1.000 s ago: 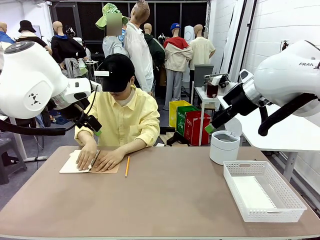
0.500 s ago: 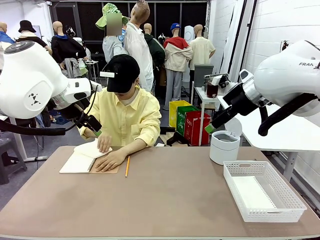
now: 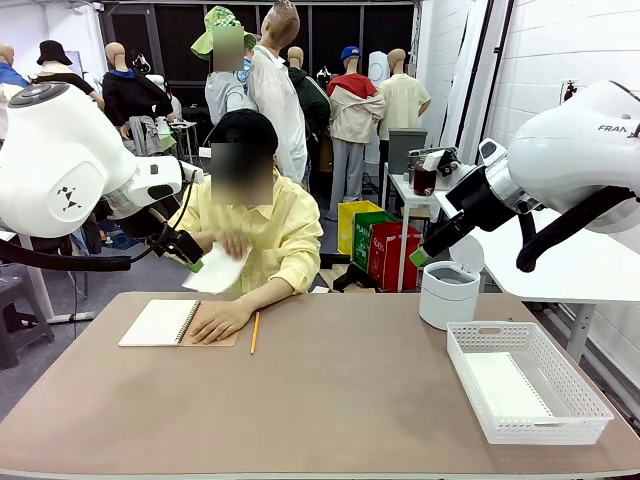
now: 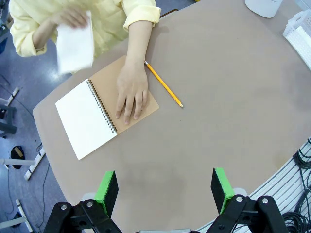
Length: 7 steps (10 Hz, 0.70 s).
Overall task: Sort the paper based on its condition.
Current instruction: If a person hands you a paper, place it in the Organizing basket , and if it's crumpled, put it in the Trash can.
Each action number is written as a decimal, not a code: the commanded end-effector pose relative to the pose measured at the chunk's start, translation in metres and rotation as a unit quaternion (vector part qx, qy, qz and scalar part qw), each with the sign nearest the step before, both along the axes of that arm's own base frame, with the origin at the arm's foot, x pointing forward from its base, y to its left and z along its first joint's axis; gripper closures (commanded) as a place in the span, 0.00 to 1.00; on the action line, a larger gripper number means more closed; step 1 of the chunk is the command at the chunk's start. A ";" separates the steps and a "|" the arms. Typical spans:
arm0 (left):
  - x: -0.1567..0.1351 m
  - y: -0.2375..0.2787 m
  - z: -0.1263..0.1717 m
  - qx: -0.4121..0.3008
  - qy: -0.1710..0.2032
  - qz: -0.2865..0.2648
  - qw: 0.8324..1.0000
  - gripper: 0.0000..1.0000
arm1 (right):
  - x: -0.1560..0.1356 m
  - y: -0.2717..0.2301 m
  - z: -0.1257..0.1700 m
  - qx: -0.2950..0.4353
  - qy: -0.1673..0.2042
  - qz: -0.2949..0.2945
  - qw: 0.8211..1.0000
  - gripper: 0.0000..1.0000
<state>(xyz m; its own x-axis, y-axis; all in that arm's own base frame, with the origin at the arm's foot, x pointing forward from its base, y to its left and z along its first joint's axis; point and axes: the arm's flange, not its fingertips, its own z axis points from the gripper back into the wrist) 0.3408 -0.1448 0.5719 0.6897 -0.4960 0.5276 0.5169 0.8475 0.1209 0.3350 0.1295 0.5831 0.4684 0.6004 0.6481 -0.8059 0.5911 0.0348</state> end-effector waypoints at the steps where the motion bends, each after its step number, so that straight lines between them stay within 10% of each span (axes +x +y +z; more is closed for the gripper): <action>1: 0.001 0.001 -0.001 0.000 -0.006 -0.004 1.000 0.00 | -0.001 -0.001 0.000 0.001 0.003 0.000 1.000 0.00; 7: 0.001 0.001 -0.001 0.000 -0.006 -0.004 1.000 0.00 | -0.001 -0.001 0.000 0.001 0.003 0.000 1.000 0.00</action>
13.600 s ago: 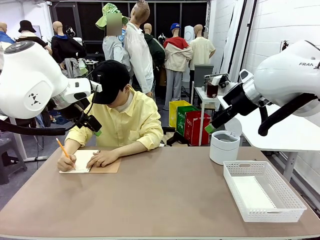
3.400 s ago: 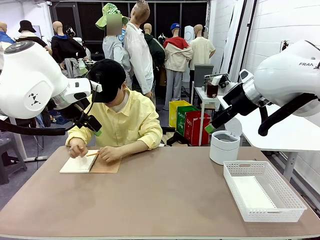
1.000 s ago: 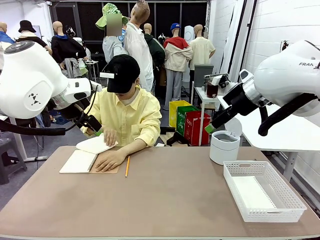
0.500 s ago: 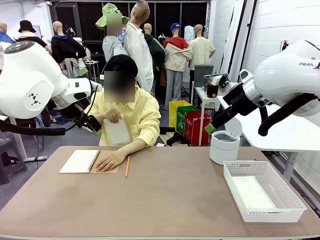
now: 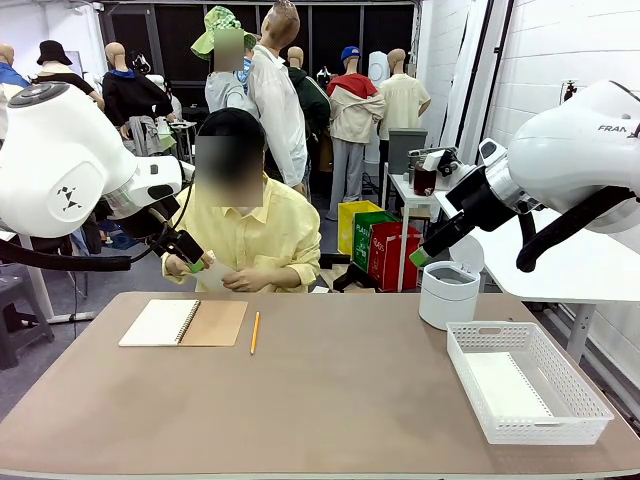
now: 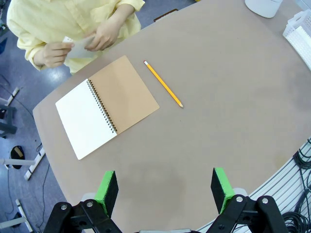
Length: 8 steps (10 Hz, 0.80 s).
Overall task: Sort the paper based on its condition.
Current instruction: If a person hands you a paper, place it in the Organizing basket , and if it's crumpled, put it in the Trash can.
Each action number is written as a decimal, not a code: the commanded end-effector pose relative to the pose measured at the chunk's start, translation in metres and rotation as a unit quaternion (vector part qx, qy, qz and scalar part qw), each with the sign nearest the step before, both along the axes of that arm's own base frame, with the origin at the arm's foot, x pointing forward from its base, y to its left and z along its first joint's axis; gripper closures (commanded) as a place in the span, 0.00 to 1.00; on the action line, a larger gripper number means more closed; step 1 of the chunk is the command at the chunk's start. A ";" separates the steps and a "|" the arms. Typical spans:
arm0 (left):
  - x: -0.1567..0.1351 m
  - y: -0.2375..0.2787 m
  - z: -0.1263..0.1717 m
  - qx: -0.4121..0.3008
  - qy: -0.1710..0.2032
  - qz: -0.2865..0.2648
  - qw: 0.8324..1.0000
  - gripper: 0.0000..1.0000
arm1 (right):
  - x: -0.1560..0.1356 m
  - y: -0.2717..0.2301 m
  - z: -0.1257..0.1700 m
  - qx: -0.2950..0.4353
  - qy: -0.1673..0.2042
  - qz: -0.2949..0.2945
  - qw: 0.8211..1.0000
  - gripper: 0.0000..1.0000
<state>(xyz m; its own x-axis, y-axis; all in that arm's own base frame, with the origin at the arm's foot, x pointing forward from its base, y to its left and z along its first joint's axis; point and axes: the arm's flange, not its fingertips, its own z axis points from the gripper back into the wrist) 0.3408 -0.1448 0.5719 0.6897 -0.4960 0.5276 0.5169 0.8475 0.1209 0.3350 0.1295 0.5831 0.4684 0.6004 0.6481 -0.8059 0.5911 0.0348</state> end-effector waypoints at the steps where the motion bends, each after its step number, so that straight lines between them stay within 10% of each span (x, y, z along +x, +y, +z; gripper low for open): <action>1: 0.001 0.001 -0.001 0.000 -0.006 -0.004 1.000 0.00 | -0.001 -0.001 0.000 0.001 0.003 0.000 1.000 0.00; 8: 0.001 0.001 -0.001 0.000 -0.006 -0.004 1.000 0.00 | -0.001 -0.001 0.000 0.001 0.003 0.000 1.000 0.00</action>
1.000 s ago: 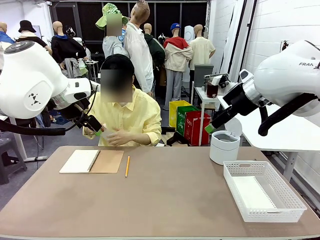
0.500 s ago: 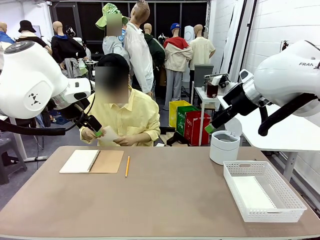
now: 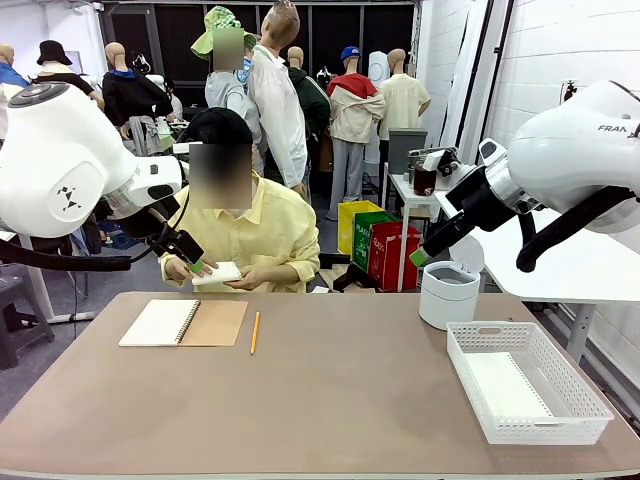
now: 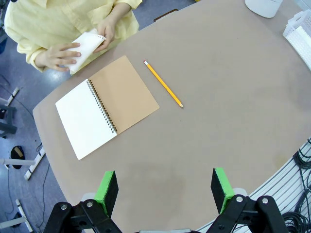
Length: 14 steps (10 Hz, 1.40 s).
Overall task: Sort the paper based on its condition.
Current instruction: If a person hands you a paper, place it in the Organizing basket , and if it's crumpled, put it in the Trash can.
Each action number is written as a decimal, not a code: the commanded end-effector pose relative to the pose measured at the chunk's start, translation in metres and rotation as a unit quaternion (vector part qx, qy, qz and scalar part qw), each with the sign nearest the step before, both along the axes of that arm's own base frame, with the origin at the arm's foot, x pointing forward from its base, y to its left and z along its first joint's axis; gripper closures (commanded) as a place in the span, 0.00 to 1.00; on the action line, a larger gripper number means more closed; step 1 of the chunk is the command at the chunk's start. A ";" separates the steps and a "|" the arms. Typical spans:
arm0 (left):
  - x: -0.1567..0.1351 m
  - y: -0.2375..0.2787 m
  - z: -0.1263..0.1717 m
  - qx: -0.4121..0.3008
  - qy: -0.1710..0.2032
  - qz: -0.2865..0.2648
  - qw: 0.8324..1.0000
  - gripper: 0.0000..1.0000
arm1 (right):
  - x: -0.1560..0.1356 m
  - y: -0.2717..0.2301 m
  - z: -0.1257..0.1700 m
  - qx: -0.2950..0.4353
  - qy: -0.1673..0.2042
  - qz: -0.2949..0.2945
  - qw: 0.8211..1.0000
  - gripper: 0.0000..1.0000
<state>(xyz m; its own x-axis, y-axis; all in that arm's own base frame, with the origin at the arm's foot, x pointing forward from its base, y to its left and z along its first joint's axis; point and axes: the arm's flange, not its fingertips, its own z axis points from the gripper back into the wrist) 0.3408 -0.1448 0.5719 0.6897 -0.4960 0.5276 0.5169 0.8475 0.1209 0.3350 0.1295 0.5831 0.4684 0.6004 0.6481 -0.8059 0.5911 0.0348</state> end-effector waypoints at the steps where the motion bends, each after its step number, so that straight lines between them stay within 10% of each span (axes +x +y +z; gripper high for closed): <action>1: 0.001 0.001 -0.001 0.000 -0.006 -0.004 1.000 0.00 | -0.001 -0.001 0.000 0.001 0.003 0.000 1.000 0.00; 14: 0.001 0.001 -0.001 0.000 -0.006 -0.004 1.000 0.00 | -0.001 -0.001 0.000 0.001 0.003 0.000 1.000 0.00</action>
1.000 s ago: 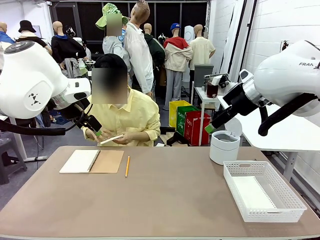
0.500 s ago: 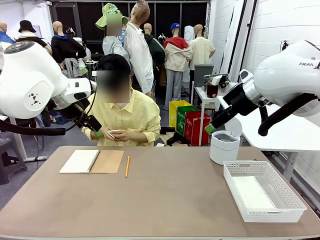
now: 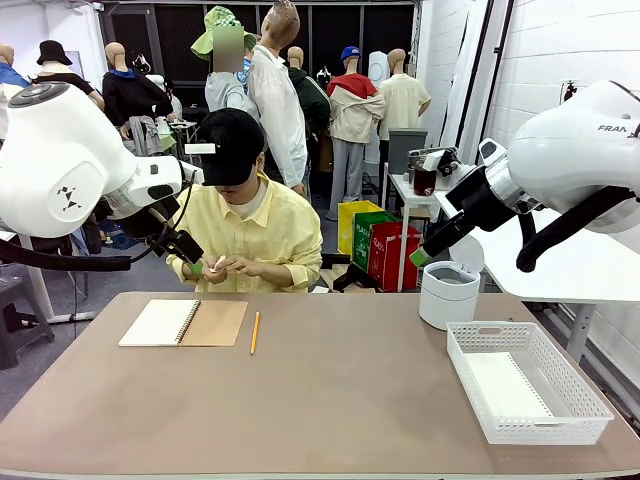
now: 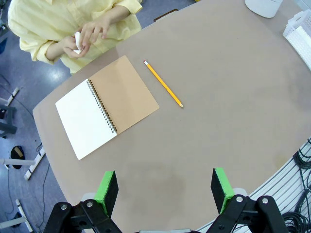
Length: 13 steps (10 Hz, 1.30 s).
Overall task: Sort the paper based on its condition.
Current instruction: If a person hands you a paper, place it in the Organizing basket , and if it's crumpled, put it in the Trash can.
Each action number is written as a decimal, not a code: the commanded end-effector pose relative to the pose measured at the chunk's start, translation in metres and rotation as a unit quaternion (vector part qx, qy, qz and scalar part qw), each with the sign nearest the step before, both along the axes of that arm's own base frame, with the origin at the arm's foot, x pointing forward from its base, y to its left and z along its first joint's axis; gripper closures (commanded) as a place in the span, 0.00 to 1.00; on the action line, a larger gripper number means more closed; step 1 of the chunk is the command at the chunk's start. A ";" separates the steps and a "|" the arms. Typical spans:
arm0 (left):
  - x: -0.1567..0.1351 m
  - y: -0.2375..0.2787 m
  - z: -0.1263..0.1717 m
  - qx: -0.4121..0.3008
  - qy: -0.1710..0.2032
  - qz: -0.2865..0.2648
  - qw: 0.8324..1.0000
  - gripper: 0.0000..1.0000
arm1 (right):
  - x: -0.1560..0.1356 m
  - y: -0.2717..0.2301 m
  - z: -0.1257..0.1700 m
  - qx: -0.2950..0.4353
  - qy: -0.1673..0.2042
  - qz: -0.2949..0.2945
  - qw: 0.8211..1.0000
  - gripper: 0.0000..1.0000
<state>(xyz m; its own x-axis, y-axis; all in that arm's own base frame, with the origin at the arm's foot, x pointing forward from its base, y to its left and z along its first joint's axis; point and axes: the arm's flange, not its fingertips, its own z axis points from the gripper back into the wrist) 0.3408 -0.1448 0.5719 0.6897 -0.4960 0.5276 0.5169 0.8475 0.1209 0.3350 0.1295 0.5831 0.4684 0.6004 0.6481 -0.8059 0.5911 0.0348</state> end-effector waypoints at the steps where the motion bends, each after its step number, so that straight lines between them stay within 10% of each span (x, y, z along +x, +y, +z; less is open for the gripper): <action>1: 0.001 0.001 -0.001 0.000 -0.006 -0.004 1.000 0.00 | -0.001 -0.001 0.000 0.001 0.003 0.000 1.000 0.00; 13: 0.001 0.001 -0.001 0.000 -0.006 -0.004 1.000 0.00 | -0.001 -0.001 0.000 0.001 0.003 0.000 1.000 0.00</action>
